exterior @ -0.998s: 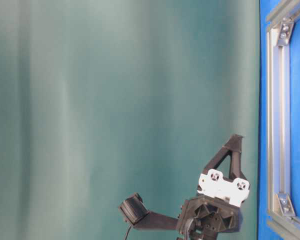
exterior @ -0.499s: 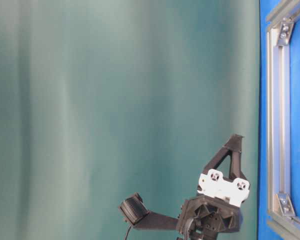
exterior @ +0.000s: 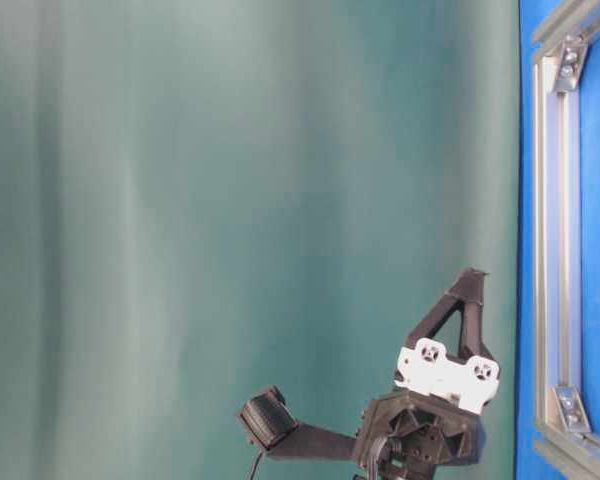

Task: Insert the wire through the string loop located on the right side.
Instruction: 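Push the USB plug leftward through the white zip-tie loop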

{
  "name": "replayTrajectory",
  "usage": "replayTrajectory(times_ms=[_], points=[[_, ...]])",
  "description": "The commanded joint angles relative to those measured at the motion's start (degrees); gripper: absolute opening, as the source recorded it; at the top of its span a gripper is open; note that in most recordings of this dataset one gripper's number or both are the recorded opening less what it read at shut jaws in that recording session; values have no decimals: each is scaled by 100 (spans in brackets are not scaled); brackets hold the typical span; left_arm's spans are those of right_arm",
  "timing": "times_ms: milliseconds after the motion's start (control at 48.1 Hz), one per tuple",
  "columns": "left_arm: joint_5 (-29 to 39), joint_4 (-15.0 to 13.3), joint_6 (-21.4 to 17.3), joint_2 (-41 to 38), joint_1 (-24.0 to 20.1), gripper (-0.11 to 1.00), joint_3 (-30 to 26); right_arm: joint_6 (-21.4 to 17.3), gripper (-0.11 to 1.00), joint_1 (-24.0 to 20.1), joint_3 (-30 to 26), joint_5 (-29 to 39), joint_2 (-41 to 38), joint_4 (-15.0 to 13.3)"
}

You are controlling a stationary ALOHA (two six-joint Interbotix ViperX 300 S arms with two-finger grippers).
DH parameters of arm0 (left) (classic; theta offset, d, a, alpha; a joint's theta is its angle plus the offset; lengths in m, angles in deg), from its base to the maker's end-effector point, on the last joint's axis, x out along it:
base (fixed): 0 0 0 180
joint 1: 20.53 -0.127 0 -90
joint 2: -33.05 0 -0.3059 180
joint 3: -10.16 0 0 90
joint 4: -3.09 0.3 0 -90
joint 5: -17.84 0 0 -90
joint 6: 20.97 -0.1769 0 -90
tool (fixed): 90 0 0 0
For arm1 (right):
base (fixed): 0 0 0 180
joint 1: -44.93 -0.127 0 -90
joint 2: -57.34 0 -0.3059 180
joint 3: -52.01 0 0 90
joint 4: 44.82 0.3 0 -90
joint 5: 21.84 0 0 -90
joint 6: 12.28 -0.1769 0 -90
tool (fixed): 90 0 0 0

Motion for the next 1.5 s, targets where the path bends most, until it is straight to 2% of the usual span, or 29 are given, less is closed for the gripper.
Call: replayTrajectory(times_ms=[0, 770, 1186, 1477], points=[[-35, 9, 0, 176, 18, 0, -88, 0, -4, 18, -53, -18, 0, -9], [-26, 9, -9, 176, 18, 0, -88, 0, -4, 0, -105, -167, -149, 0], [-26, 26, -18, 176, 18, 0, -79, 0, -4, -18, -545, -1063, -1318, -9], [-26, 26, -18, 176, 18, 0, -79, 9, -4, -9, -1090, -1257, -2145, -9]])
